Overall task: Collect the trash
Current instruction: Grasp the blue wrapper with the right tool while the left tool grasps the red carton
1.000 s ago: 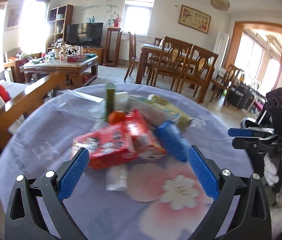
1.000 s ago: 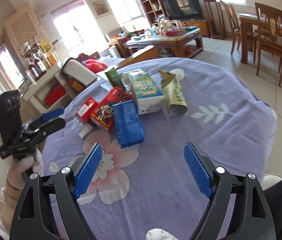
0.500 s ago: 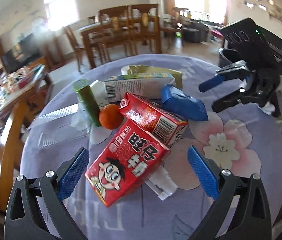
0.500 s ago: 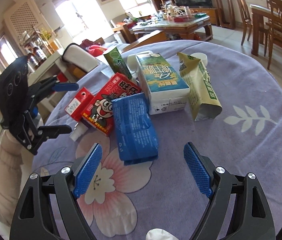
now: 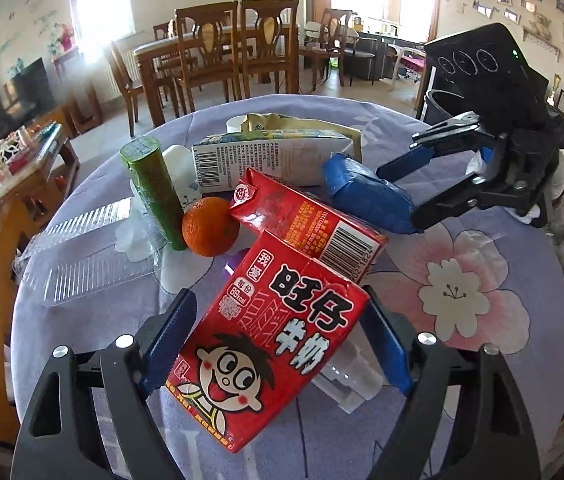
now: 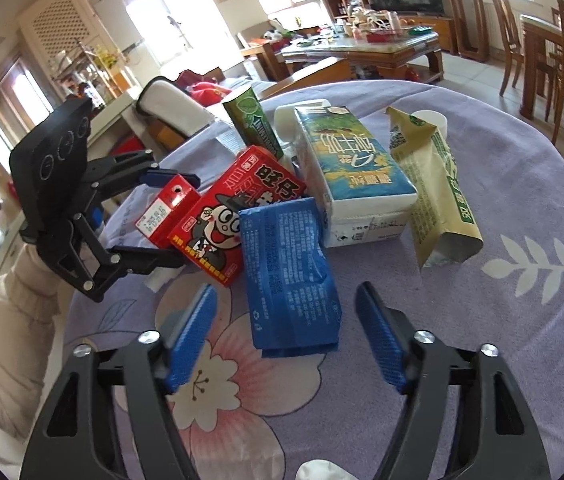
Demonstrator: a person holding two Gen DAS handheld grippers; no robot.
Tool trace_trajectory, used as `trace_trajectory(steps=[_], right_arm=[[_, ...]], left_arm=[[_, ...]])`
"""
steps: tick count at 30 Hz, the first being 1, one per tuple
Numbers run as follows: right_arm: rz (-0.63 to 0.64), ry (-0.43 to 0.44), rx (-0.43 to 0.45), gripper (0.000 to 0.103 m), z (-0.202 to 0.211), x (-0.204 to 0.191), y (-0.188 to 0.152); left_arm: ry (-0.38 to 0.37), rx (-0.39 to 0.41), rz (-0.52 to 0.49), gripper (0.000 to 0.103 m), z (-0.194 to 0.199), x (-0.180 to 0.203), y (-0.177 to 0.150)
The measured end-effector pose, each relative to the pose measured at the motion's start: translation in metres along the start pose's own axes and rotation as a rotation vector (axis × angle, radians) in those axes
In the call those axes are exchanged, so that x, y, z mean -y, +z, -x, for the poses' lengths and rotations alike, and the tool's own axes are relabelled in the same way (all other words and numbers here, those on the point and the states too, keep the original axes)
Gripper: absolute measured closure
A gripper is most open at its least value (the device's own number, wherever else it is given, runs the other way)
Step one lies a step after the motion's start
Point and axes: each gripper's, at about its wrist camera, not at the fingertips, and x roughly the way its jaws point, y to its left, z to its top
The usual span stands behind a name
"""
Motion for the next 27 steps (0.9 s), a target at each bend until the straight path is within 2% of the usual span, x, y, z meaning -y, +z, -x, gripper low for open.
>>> trace_trajectory(steps=[1,3,6,12,17,23,27], right_arm=[[0.003,-0.001,-0.008,0.041,-0.002,0.000,0.000],[0.008,-0.004,-0.018,0.053,-0.005,-0.002,0.002],[0.007,-0.001,-0.016,0.061,-0.006,-0.003,0.003],[-0.022,0.003,0.014,0.065,0.004,0.000,-0.003],[-0.032,0.015,0.056,0.065,0.028,-0.002,-0.012],[-0.025,0.014,0.113,0.065,0.068,-0.002,-0.024],[-0.021,0.006,0.147,0.065,0.098,0.001,-0.033]], left_arm=[[-0.003,0.001,0.008,0.023,0.001,0.000,0.000],[-0.010,0.003,0.027,0.026,0.005,0.001,-0.002],[0.025,0.004,0.057,0.033,0.012,0.004,-0.003],[0.086,0.013,0.102,0.043,0.027,0.018,-0.006],[0.119,0.079,0.150,0.049,0.052,0.028,-0.008],[0.148,0.149,0.167,0.051,0.067,0.053,0.003],[0.135,0.214,0.176,0.051,0.074,0.075,0.018]])
